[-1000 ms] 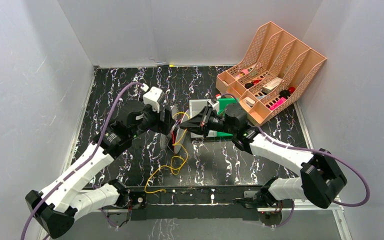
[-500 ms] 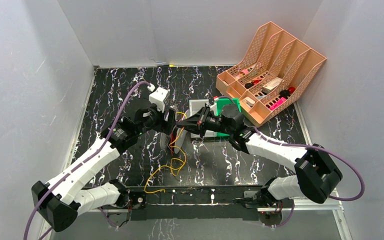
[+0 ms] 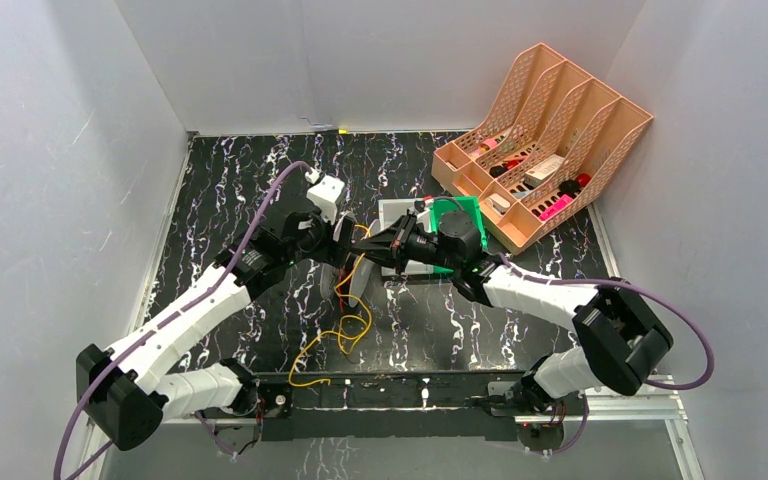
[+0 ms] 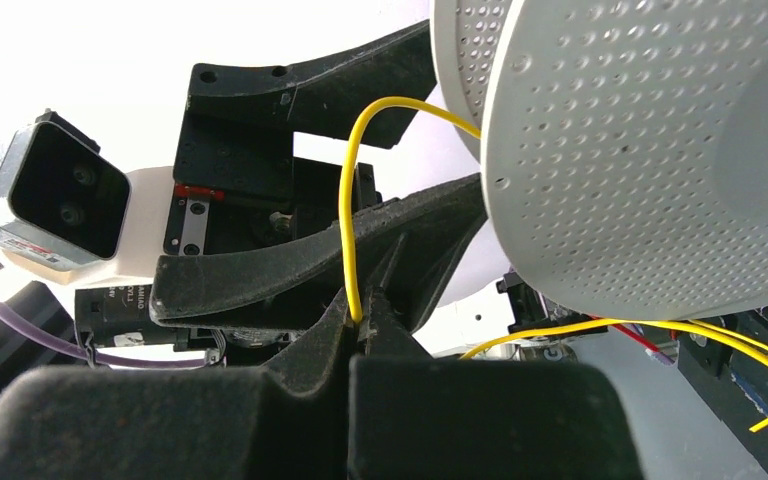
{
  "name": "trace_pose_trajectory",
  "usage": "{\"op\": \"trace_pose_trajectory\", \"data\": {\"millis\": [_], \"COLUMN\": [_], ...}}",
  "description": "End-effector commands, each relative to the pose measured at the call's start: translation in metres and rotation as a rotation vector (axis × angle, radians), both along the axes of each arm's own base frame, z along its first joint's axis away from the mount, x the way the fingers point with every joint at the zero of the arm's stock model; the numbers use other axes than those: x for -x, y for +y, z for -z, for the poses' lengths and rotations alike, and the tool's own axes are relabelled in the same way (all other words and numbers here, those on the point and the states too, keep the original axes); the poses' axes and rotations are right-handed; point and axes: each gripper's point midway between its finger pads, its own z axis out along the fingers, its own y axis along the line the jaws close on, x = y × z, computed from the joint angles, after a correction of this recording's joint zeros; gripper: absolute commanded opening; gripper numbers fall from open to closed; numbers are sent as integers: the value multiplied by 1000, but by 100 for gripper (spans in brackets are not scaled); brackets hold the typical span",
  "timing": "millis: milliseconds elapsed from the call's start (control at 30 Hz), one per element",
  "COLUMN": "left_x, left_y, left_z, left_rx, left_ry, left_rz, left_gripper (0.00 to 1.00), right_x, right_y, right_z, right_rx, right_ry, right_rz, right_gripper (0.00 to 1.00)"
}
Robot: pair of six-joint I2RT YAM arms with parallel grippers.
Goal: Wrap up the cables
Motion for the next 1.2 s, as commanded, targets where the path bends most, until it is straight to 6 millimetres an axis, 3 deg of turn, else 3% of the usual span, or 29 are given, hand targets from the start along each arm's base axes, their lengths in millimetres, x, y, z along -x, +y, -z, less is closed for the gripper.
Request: {"op": "trace_pose_trajectory", "data": {"millis": [0,1167], "left_x": [-3,-9], "left_y": [2,1], "left_z": [-9,22], "left_rx": [-9,-70], "left_ry": [-21,37], "left_rz": [-7,-15], "left_gripper": [69,34], "right_x": [-3,-8], "right_y": [0,1], "right_z": [-16,-2], "right_rx": [-73,-97], "right_ry": [-36,-13], "right_rz": [18,28], "right_gripper": [0,0]}}
